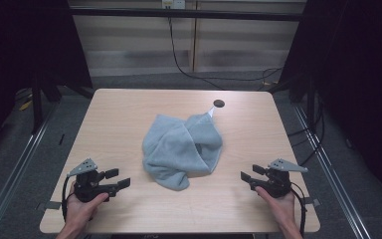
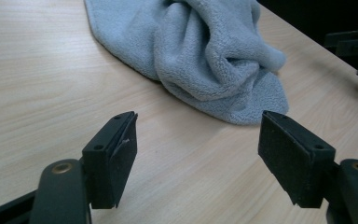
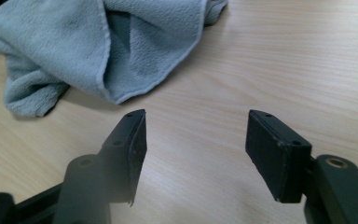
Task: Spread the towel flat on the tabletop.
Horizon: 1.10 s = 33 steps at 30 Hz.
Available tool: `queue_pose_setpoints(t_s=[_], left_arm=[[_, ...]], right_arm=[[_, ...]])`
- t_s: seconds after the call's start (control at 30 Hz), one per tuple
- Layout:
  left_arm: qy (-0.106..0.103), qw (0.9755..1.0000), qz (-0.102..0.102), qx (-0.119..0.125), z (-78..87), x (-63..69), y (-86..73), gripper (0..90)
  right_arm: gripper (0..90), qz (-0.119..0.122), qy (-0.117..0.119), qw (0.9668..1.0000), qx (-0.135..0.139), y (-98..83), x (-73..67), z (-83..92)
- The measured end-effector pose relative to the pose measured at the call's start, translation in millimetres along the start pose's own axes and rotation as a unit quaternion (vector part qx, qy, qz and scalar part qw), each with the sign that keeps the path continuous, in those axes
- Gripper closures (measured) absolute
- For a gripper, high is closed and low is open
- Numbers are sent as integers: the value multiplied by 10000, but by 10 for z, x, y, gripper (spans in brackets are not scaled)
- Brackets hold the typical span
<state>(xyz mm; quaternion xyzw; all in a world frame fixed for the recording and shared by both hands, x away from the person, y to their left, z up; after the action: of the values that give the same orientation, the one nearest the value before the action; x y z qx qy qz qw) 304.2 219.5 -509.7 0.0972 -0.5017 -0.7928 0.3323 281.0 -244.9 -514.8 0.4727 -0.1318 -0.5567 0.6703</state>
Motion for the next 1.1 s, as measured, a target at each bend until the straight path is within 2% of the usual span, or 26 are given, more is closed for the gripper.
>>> queue_pose_setpoints(t_s=[0.13,0.17,0.23,0.3,0.4,0.43,0.47,0.5,0.53,0.57,0.6,0.7,0.73,0.77,0.8,0.87,0.93,0.97,1.0,1.03,1.07,1.1], left_arm=[[23,10000,-19,35,-11,-22,17,286],[71,9999,-145,41,-24,-22,48,283],[139,9993,-332,26,-41,-24,75,276],[151,9993,-337,-6,-74,-32,79,276],[115,9992,-359,-110,-119,-37,66,283],[172,9989,-386,-212,-167,-31,53,290],[172,9989,-386,-212,-167,-31,53,305],[146,9988,-393,-267,-182,-23,45,305],[127,9987,-404,-284,-190,-16,45,312],[97,9987,-428,-273,-193,-9,55,312],[60,9989,-401,-247,-207,-5,101,313],[10,9989,-416,-214,-245,-2,174,331],[69,9974,-655,-279,-301,8,252,333],[69,9974,-655,-279,-301,8,252,330],[119,9964,-786,-284,-372,6,352,341],[71,9962,-839,-237,-453,3,473,360],[11,9964,-826,-179,-541,-12,590,360],[11,9964,-826,-179,-541,-12,590,361],[-5,9970,-763,-108,-643,-38,683,361],[-5,9970,-763,-108,-643,-38,683,369],[-109,9975,-684,-124,-771,-48,744,367],[-121,9970,-755,-137,-840,-43,754,371]], right_arm=[[400,-42,92,9999,22,16,-29,-6],[416,-62,101,9999,-77,1,-32,-27],[349,-8,120,9993,-348,-35,-32,-66],[321,-21,154,9986,-507,-47,-29,-86],[276,2,279,9989,-374,20,-65,-61],[302,-37,391,9988,-278,46,-90,-44],[302,-37,391,9988,-278,46,-90,-44],[340,-60,516,9984,-209,63,-119,-34],[345,71,559,9982,-225,77,-158,-50],[345,71,559,9982,-225,77,-158,-50],[343,188,539,9982,-200,116,-196,-82],[349,232,661,9972,-243,173,-248,-133],[359,298,705,9967,-281,247,-293,-208],[360,295,741,9964,-302,288,-315,-254],[369,337,778,9960,-294,332,-333,-307],[373,471,767,9952,-396,417,-356,-426],[373,497,767,9948,-445,524,-354,-536],[373,497,767,9948,-445,524,-354,-536],[376,419,802,9949,-441,626,-346,-630],[385,413,773,9952,-441,668,-342,-673],[384,414,785,9950,-462,703,-346,-715],[384,431,767,9951,-454,732,-352,-756]])
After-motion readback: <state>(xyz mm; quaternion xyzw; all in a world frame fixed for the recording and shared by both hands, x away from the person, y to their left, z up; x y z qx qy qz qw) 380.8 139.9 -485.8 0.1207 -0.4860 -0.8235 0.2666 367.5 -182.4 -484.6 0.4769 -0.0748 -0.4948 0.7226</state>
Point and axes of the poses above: each handheld gripper's, and its own axes: z roughly backward along the jaws, y roughly out of its top, x roughly to its right, the point moved 6 cm from there along -z, roughly forward along the jaws, and after that the axes turned 11 degrees about -z, right-handed, at the moved point
